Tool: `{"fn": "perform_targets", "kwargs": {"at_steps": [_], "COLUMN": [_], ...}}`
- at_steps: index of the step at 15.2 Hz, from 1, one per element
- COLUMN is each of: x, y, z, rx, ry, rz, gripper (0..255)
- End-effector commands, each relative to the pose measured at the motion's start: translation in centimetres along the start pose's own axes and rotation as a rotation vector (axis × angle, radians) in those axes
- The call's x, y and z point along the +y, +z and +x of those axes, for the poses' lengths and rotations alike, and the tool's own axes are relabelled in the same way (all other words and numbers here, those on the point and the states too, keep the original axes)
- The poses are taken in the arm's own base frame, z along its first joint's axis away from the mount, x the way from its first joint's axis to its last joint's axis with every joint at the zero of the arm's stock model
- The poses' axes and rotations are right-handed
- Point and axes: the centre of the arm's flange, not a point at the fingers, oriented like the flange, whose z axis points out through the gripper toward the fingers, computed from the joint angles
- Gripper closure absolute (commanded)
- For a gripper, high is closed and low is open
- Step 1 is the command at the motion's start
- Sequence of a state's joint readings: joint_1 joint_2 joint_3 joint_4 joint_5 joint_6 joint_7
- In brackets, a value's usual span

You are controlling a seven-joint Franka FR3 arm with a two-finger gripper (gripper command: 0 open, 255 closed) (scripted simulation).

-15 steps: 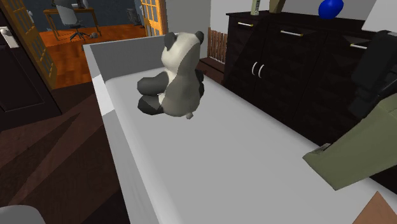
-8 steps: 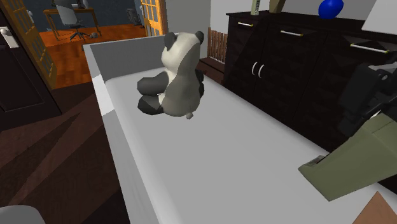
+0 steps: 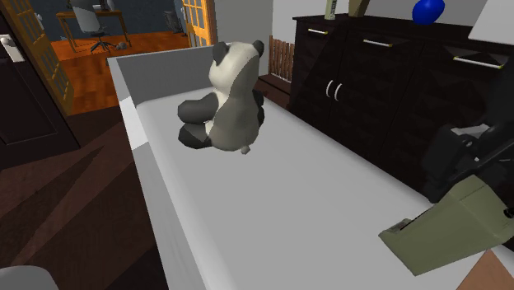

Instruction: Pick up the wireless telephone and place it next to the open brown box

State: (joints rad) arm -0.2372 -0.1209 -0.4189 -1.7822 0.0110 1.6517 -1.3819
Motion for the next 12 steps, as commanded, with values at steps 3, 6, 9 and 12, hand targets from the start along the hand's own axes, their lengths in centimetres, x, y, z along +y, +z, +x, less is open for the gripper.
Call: {"fn": "perform_targets", "kwargs": {"at_steps": [3, 6, 9, 12], "x": [0.0, 0.0, 0.1, 0.1], "y": [2.2, 3.8, 5.4, 6.9], "z": [-0.1, -0.2, -0.3, -0.4], "rx": [0.000, 0.000, 0.000, 0.000], "ry": [0.000, 0.000, 0.000, 0.000], "rz": [-0.001, -0.001, -0.001, -0.001], "gripper": [255, 255, 255, 255]}}
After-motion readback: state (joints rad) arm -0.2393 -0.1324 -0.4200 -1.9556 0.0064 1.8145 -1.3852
